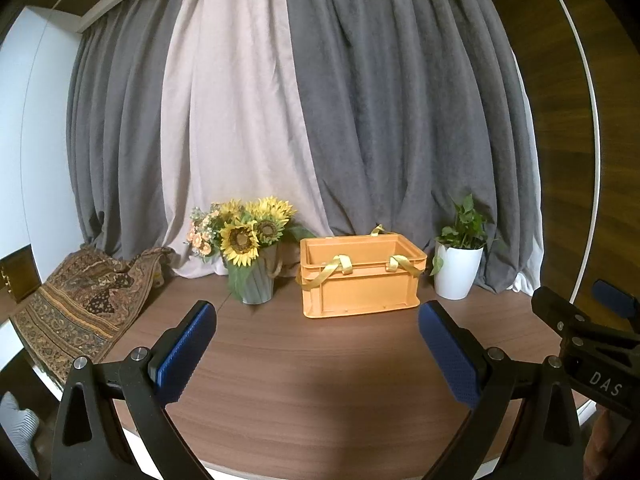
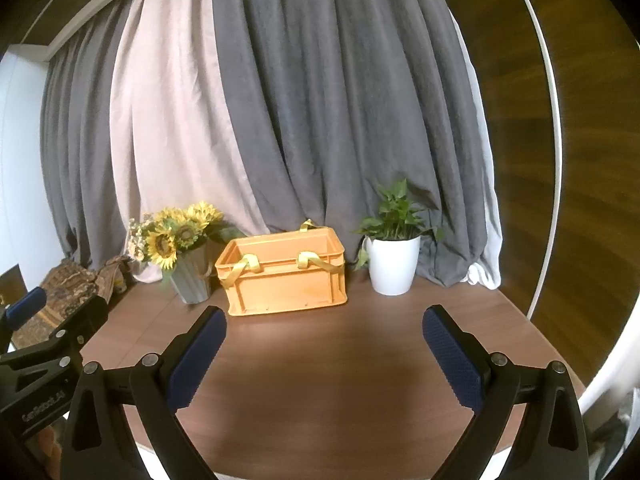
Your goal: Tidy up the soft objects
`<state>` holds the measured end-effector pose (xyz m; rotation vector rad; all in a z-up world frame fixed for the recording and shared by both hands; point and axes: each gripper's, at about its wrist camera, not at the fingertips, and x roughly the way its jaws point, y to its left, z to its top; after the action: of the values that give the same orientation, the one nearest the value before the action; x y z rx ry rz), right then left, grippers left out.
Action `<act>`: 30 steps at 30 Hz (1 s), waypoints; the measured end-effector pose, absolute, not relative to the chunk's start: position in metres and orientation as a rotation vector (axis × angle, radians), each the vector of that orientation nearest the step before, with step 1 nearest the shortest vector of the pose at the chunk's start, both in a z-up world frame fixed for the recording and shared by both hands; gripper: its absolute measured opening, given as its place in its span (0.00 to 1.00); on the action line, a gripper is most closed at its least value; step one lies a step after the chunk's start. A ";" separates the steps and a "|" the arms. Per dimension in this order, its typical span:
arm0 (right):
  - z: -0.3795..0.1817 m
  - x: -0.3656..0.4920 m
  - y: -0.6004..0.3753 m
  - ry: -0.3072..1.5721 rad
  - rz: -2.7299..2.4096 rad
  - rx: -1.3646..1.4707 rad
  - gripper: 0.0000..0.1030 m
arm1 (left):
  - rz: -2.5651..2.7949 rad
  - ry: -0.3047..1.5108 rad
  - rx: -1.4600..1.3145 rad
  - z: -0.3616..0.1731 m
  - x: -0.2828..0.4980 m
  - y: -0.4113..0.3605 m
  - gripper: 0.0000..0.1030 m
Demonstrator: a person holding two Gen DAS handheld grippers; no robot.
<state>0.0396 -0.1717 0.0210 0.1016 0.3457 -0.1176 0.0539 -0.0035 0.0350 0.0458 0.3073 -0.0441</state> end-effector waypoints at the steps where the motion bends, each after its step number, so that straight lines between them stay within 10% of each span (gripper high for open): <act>1: 0.021 0.040 -0.171 0.346 -0.118 0.102 0.97 | -0.044 0.306 0.046 0.035 0.053 -0.004 1.00; 30: 0.025 0.033 -0.179 0.340 -0.129 0.101 0.97 | -0.050 0.308 0.048 0.034 0.047 -0.010 1.00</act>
<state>0.0325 -0.1788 0.0248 0.1010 0.3398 -0.1287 0.0474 -0.0102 0.0336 0.0481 0.3076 -0.0504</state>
